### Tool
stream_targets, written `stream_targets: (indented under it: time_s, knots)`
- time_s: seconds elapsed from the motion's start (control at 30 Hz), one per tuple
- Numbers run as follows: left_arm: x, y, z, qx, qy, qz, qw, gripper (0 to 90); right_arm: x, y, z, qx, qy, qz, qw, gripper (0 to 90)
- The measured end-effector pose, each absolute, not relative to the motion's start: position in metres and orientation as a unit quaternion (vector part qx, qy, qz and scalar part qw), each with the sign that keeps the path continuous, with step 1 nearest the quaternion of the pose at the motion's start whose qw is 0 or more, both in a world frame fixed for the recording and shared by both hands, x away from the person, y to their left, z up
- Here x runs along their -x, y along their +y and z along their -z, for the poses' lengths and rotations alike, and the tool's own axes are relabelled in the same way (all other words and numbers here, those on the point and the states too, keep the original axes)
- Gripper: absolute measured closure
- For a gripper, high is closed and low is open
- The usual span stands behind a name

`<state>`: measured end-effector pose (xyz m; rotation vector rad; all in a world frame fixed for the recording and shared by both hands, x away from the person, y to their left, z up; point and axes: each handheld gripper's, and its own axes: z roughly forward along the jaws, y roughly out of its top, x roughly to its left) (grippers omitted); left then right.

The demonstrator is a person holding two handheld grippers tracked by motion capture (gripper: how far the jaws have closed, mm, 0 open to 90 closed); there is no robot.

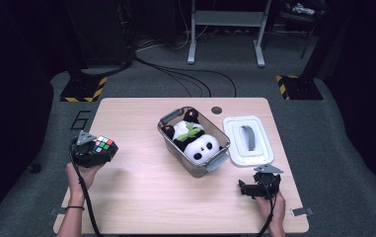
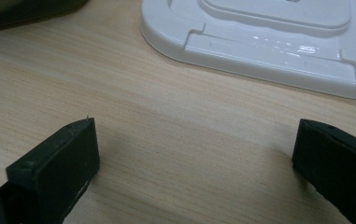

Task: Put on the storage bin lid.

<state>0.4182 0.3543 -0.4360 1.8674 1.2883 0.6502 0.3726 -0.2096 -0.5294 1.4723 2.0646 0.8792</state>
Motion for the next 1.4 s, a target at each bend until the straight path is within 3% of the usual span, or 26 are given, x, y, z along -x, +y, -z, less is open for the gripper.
stream_targets:
  time_s: [1.4]
  knots:
    - [-0.468, 0.264, 0.375, -0.781, 0.411, -0.245, 0.402, 34.0, -0.373, -0.21, 0.529, -0.534, 0.749, -0.319, 0.227, 0.0]
